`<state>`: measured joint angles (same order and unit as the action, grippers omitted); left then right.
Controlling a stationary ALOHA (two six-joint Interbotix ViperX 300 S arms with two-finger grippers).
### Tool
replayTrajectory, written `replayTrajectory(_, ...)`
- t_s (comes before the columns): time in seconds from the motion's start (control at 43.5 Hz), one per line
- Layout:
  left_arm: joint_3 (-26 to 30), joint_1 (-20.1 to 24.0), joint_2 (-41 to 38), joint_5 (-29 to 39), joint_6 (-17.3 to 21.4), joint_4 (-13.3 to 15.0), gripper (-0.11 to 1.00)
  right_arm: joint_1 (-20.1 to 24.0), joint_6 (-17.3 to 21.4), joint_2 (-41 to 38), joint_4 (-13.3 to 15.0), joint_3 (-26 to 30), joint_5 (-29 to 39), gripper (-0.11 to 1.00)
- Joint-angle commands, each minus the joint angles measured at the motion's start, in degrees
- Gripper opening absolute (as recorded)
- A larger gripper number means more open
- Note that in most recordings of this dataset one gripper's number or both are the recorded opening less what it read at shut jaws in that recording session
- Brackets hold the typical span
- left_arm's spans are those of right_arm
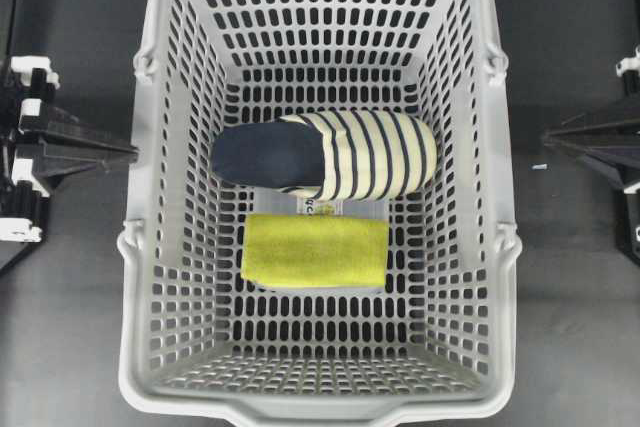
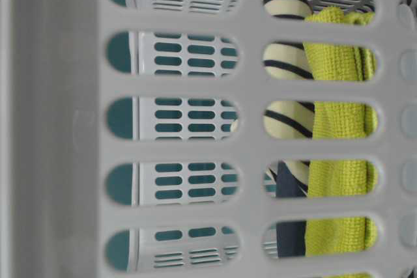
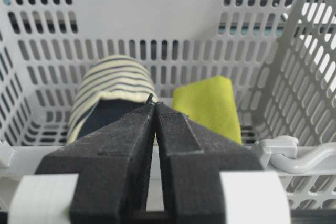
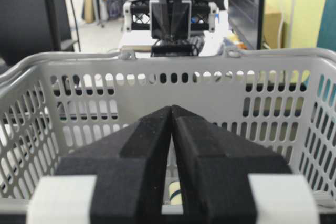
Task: Pick up the yellow cloth from the shopping basket with the left arm.
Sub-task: 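Lower the left gripper into the basket and close on the yellow cloth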
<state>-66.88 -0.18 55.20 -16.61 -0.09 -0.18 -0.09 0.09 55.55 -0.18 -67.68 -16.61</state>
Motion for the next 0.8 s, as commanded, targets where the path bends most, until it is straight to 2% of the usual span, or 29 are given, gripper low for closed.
replayTrajectory(0.0, 4.6, -0.4, 0.2, 3.5, -1.3, -2.3, 0.06, 0.1, 0.4, -0.8, -0.3, 1.1, -0.4, 0.0)
replayTrajectory(0.092, 8.9, -0.6, -0.9, 10.2, -2.5, -2.3, 0.0, 0.1, 1.1, -0.9, -0.7, 1.1, 0.4, 0.0)
replayTrajectory(0.253, 16.0, -2.3, -5.1, 21.0, -4.0, -2.3, 0.0, 0.2, 2.5, -1.4, -0.7, 1.9, 3.0, 0.0)
replayTrajectory(0.505, 24.6, -4.4, -14.2, 29.8, -4.6, -2.3, 0.0, 0.2, 2.9, -1.8, -0.6, 3.0, 10.9, 0.03)
replayTrajectory(0.597, 27.3, -4.4, -17.6, 31.8, -4.1, -2.4, 0.0, 0.2, 2.6, -1.8, -0.7, 3.3, 11.2, 0.15)
replayTrajectory(0.735, 31.5, -4.4, -22.4, 34.8, -4.0, -2.4, 0.02, -0.2, 2.6, -1.8, -0.7, 3.4, 10.6, 0.5)
replayTrajectory(0.781, 32.6, -4.5, -23.8, 35.8, -4.0, -2.4, 0.06, -0.3, 2.6, -1.8, -0.6, 3.4, 10.6, 0.62)
